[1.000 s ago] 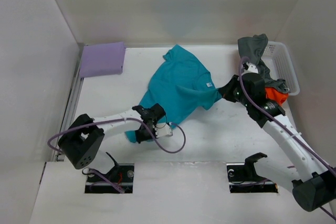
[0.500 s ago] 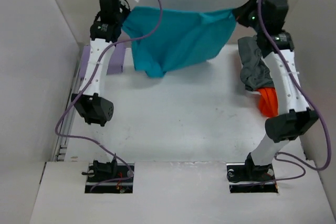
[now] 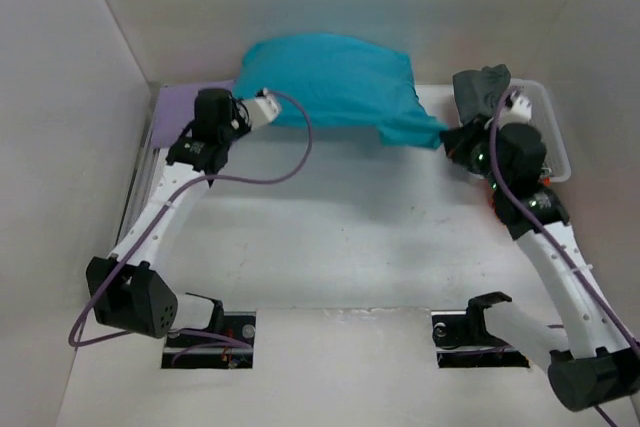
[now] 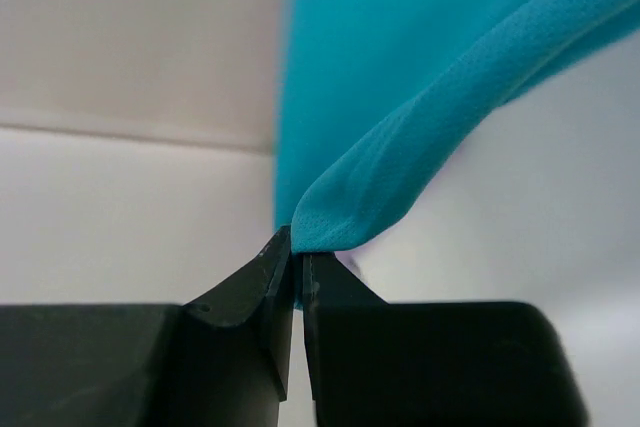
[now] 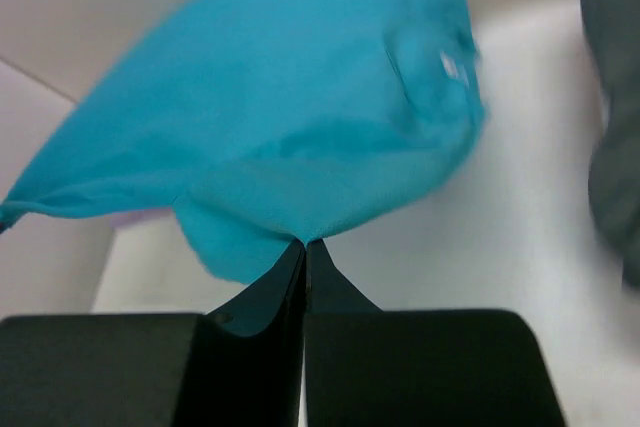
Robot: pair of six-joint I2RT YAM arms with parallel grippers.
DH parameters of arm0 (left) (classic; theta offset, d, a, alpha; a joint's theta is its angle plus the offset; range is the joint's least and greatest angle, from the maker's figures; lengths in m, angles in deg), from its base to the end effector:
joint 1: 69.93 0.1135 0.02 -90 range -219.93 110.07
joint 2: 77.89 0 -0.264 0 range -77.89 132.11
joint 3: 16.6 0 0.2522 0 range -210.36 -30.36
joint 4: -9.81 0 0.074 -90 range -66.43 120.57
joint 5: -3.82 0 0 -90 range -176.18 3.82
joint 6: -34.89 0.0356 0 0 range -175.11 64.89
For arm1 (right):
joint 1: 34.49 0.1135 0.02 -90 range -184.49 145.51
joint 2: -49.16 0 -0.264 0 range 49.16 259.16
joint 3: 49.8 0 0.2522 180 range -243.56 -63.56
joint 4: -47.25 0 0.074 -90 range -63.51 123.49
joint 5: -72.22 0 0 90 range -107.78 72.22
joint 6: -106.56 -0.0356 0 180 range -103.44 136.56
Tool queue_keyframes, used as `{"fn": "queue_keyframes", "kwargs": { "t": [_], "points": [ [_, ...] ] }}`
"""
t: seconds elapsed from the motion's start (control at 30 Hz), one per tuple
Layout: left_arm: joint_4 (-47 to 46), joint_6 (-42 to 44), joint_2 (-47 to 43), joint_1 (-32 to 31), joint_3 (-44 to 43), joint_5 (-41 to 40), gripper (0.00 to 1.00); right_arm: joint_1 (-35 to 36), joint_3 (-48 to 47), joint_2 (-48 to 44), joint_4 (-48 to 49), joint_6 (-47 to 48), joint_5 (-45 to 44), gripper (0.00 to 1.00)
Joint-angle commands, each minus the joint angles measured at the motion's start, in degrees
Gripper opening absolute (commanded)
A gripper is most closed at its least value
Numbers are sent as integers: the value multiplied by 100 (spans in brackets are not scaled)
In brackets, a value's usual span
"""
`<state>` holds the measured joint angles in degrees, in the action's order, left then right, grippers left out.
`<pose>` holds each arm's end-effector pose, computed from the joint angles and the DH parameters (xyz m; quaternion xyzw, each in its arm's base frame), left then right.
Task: Fold and stack the t-shirts
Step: Flatten out the tshirt
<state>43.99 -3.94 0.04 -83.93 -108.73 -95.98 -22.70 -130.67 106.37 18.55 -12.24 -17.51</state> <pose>0.3040 -0.0696 0.3963 0.3982 0.7140 0.2485 0.5195 0.2126 0.0445 0.4270 0.1075 0.7296 0.2359 0.6328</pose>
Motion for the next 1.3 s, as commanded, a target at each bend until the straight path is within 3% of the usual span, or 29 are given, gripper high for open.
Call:
{"fn": "queue_keyframes", "kwargs": {
  "t": [0.0, 0.23, 0.37, 0.47, 0.83, 1.0, 1.27],
  "points": [
    [452, 446, -532, -107, 1180, -48, 3, 362, 1345, -718, -263, -617, -212, 1],
    [1034, 367, -1069, -660, 3642, -118, 3, 1741, 3510, -1722, -712, -1891, -546, 1],
    [1200, 95, -1157, -863, 4075, -171, 3, 2454, 3916, -1626, -625, -2323, -748, 1],
    [1638, -72, -1210, -854, 4031, -84, 4, 2587, 3969, -1538, -563, -2350, -748, 1],
    [1957, -556, -1079, -170, 3443, 611, 6, 1656, 3679, -616, 201, -1516, 7, 2],
    [1720, -591, -508, 419, 2723, 1006, 6, 1076, 3495, -53, 684, -1006, 288, 1],
    [1315, -627, 301, 534, 2449, 954, 6, 522, 3073, 966, 1265, -575, 886, 1]
  ]
}}
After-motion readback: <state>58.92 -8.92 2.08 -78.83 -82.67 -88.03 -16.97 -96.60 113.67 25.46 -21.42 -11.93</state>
